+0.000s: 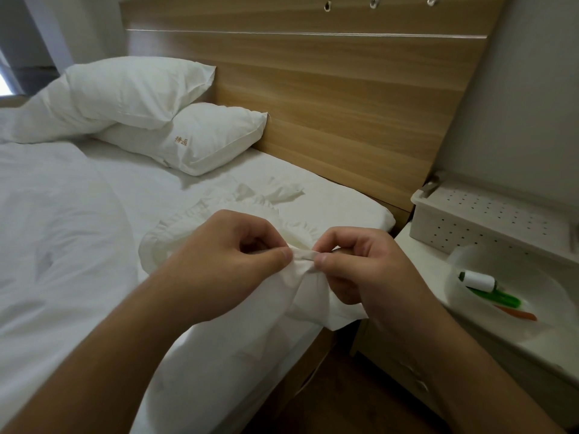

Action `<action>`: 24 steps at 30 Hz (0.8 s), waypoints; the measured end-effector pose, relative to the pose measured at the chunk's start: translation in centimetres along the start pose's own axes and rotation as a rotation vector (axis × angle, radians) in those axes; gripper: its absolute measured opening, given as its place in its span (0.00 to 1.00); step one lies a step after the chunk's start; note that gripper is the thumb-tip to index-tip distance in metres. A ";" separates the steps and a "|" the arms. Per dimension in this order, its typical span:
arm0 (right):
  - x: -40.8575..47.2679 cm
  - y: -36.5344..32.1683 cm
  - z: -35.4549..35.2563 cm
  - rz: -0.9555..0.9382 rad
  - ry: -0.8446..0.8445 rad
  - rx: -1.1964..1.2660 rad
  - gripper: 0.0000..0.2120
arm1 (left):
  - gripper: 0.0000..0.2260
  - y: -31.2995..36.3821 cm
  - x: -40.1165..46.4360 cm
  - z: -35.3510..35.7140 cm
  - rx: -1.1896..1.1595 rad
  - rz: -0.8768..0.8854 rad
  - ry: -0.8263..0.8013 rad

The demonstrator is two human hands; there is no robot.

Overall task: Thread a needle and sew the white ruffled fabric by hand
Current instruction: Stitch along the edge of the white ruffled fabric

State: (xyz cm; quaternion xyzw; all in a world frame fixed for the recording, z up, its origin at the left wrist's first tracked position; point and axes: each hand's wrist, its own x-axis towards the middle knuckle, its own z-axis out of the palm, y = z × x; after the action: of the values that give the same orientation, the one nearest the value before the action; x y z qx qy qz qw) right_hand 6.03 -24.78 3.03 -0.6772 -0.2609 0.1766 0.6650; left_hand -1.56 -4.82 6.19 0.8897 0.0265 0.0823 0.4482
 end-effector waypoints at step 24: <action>0.5 2.1 1.3 0.039 -0.137 0.499 0.05 | 0.08 -0.4 0.1 1.2 -0.294 0.020 -0.061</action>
State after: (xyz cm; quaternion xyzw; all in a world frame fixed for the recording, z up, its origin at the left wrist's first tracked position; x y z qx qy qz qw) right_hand 5.89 -23.40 0.97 -0.4837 -0.2406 0.2935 0.7887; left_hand -1.28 -5.54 5.19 0.8169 -0.0082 0.0627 0.5733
